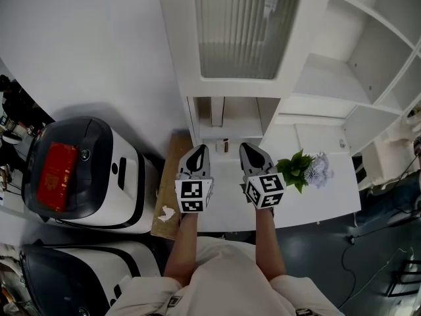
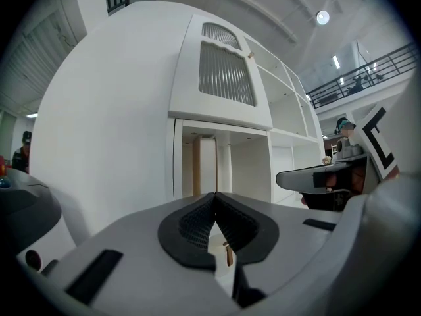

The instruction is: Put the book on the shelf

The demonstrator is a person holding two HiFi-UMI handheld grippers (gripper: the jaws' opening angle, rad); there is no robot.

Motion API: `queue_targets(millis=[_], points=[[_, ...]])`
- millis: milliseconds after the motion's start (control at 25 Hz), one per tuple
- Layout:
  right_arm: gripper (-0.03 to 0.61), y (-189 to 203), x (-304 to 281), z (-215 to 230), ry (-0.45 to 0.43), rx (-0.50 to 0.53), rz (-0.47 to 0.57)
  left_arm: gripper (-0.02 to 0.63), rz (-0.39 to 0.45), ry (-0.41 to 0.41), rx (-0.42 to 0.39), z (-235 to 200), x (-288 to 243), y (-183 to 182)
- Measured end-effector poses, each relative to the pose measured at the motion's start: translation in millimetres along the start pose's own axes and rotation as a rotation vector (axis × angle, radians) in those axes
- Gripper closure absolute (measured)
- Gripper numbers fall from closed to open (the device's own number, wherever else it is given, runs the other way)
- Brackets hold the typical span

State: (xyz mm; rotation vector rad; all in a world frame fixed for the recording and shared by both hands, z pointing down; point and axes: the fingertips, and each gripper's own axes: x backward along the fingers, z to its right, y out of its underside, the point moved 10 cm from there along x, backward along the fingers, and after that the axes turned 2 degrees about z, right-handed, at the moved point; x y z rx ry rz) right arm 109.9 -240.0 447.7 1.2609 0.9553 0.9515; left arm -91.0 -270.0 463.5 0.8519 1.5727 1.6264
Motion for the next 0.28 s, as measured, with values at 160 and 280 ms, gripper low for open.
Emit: queue_targets(millis=[160, 280], points=[[0.554, -1.0, -0.5, -0.4, -0.007, 0.000, -0.001, 0.597, -0.003, 0.000, 0.004, 0.6, -0.7, -0.6], [0.554, -2.7, -1.4, 0.4, -0.006, 0.004, -0.002, 0.597, -0.010, 0.002, 0.007, 2.0, -2.4, -1.0]])
